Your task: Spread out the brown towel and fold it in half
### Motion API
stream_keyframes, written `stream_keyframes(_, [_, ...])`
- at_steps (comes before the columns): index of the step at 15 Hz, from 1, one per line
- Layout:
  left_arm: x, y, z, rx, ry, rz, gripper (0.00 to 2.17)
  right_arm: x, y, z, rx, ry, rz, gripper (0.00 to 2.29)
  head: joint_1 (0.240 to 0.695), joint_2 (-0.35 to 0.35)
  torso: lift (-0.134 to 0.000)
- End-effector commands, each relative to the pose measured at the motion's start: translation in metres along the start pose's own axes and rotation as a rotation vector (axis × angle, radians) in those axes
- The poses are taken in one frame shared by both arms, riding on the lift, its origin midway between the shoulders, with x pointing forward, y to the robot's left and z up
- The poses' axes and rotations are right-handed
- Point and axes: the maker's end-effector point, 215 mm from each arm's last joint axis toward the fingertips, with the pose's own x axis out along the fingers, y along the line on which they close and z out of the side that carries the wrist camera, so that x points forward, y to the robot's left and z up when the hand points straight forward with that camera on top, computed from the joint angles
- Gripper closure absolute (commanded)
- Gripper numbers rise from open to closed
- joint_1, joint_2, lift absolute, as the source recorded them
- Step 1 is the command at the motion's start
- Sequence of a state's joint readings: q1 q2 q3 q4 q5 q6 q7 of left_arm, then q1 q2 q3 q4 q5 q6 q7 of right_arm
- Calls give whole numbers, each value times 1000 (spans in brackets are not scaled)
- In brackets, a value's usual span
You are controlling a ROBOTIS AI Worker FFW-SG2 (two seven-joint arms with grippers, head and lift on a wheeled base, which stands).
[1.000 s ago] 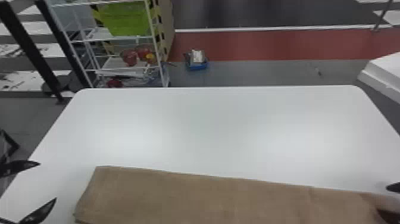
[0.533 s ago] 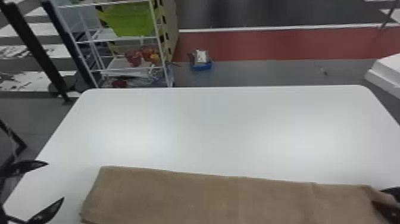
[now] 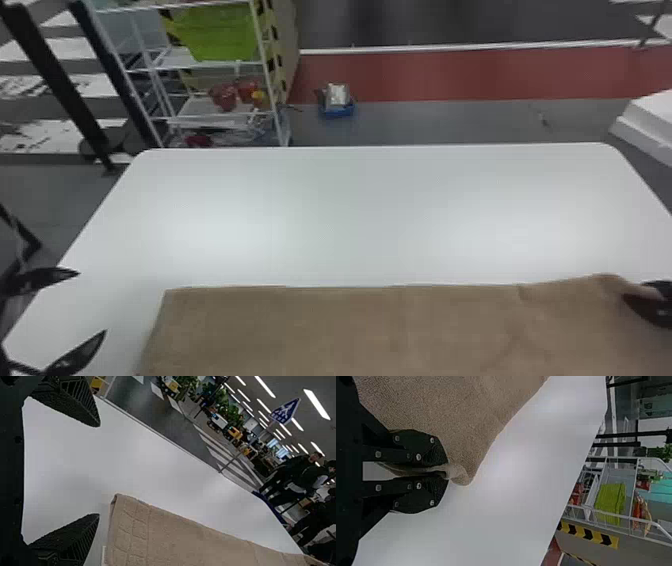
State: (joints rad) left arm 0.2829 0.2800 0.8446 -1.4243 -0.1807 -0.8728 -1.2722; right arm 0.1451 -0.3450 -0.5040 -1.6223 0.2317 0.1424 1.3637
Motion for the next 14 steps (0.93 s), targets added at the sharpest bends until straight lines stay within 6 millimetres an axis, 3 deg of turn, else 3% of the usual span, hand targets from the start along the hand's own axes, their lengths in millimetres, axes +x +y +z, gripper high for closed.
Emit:
stream_keyframes(1, [-4, 3, 1, 2, -4, 17, 76, 7, 3, -5, -38, 45, 13, 363, 695, 99, -134])
stream_keyframes(2, [-7, 5, 1, -3, -8, 30, 76, 3, 1, -7, -52, 51, 5, -2, 695, 100, -134])
stream_keyframes(6, [-15, 15, 3, -13, -21, 66, 73, -43, -8, -10, -180, 61, -72, 46, 695, 100, -134])
stream_keyframes(8, [-19, 27, 6, -53, -52, 113, 60, -71, -25, -9, -143, 26, -140, 46, 695, 72, -134])
stream_keyframes(14, [-1, 13, 15, -78, -81, 80, 56, -55, 6, -2, -125, 13, -96, 46, 695, 41, -134])
